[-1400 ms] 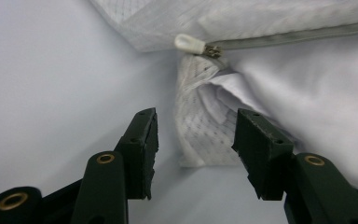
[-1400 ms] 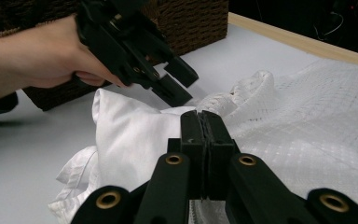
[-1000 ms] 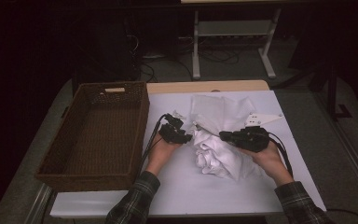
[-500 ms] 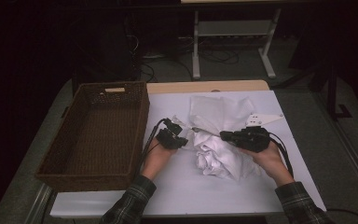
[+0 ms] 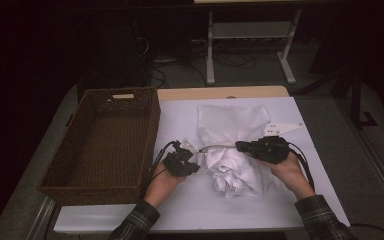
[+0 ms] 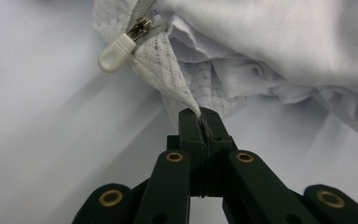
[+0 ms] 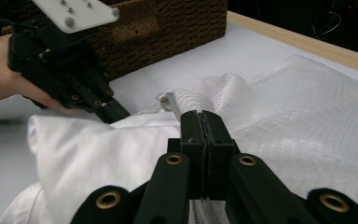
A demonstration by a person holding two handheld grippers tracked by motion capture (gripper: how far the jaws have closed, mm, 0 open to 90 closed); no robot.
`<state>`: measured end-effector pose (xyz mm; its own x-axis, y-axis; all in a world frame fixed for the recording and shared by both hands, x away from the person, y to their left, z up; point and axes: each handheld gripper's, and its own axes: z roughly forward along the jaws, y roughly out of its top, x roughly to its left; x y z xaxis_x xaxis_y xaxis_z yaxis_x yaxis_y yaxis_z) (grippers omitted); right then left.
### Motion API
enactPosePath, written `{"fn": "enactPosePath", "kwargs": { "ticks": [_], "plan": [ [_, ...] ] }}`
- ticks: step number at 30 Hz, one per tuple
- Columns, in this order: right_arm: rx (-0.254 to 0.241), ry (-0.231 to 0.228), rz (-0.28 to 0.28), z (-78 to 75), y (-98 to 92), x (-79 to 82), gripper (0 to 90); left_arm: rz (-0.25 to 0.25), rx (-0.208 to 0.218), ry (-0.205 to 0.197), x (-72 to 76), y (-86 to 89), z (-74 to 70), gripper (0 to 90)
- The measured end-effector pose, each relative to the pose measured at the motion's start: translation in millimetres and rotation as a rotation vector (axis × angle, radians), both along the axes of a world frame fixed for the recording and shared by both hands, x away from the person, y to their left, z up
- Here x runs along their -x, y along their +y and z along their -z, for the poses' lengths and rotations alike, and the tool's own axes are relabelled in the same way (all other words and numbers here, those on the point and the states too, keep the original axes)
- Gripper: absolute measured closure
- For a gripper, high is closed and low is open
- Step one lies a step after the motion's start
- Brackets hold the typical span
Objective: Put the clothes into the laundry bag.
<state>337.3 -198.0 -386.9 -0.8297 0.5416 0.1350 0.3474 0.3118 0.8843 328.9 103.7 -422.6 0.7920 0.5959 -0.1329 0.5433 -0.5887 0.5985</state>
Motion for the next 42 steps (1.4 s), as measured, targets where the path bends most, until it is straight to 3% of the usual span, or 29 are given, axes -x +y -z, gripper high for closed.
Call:
{"fn": "enactPosePath", "kwargs": {
  "ticks": [4,9,13,16,24,36,42],
  "plan": [
    [0.006,0.003,-0.004,1.1,0.2,0.2,88.0,0.001,0.023,0.008,10.1,8.4,2.0,89.1],
    [0.014,0.012,-0.011,2.3,2.3,0.3,86.2,0.0,0.035,0.015,12.5,9.2,4.4,89.1],
    [0.006,0.026,-0.011,-1.6,0.5,2.0,68.1,0.003,0.037,0.016,13.5,6.9,5.3,89.1],
    [-0.003,0.03,-0.016,-7.2,-2.2,6.0,60.1,0.002,0.039,0.019,12.8,7.5,5.4,89.1],
    [-0.018,0.05,-0.058,-22.1,-0.4,21.6,48.5,0.007,0.037,0.021,13.0,5.5,7.0,89.1],
    [0.016,0.084,-0.162,-18.1,24.6,43.4,43.1,0.011,0.033,0.02,13.2,5.4,6.0,89.1],
    [0.087,0.104,-0.174,-4.7,34.6,42.8,43.4,0.012,0.031,0.02,13.2,5.3,6.5,89.1]
  ]
}}
